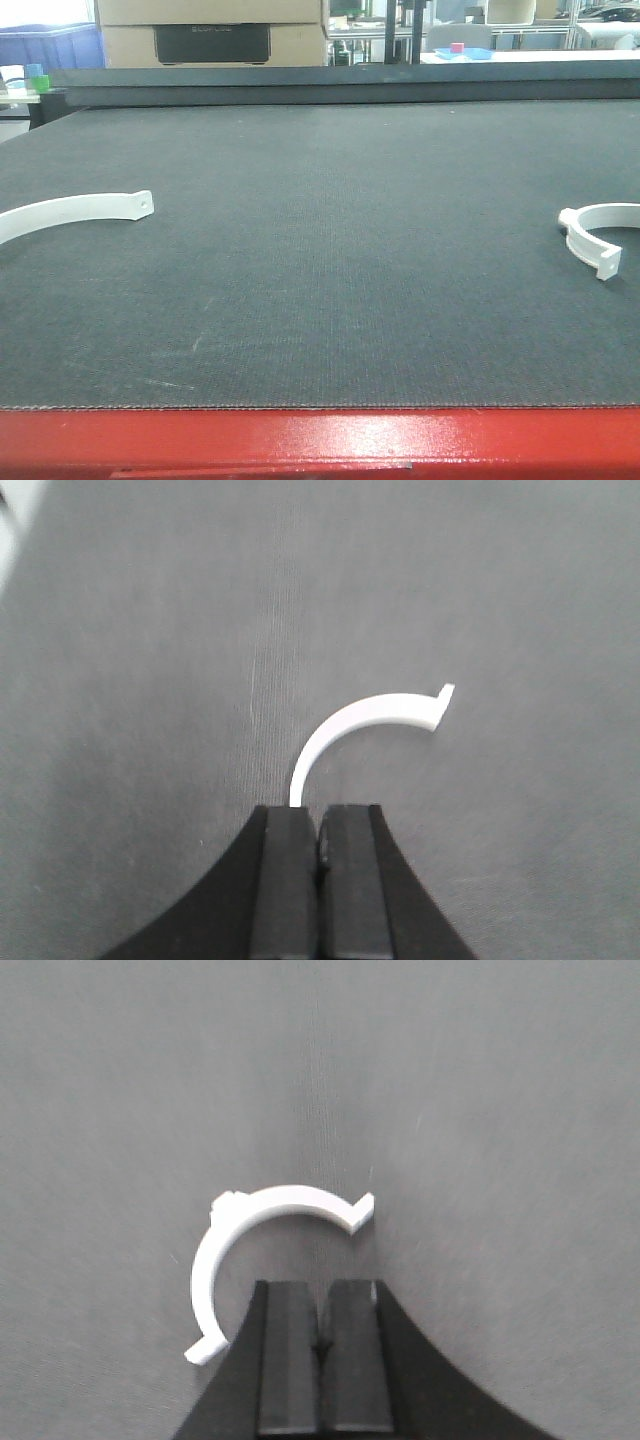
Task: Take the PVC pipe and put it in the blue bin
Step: 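Close left and right grippers on the edge of each white clamp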
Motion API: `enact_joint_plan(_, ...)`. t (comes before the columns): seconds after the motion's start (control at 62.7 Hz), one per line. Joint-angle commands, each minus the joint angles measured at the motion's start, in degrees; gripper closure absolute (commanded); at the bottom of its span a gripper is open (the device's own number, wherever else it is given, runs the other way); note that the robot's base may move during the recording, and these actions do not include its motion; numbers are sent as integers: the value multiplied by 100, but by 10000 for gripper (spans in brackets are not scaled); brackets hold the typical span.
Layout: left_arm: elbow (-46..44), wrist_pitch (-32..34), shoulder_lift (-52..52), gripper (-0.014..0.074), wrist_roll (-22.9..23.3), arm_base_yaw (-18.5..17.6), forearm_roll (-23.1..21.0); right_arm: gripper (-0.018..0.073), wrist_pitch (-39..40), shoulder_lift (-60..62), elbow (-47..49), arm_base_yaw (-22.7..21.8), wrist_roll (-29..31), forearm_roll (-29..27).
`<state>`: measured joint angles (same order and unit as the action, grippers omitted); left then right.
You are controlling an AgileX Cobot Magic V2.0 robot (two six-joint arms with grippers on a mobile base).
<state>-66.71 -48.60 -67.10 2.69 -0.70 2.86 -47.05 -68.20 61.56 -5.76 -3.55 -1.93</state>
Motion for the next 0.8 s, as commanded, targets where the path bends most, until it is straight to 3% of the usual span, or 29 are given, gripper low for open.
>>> enact_joint_plan(0.0, -61, 206, -420, 692, 37, -1, -51, 728, 218, -514, 50, -30, 14, 16)
enact_joint_plan(0.43, -61, 268, -1587, 692, 37, -1, -216, 724, 37, -2075, 73, 50, 14, 5)
enact_joint_plan(0.606, -47, 283, -1621, 692, 37, -1, -286, 709, -651, -2487, 567, 750, -21, 407)
enact_joint_plan(0.781, -47, 348, -1621, 692, 37, -1, -286, 711, -949, -2998, 1263, 1158, -781, 407)
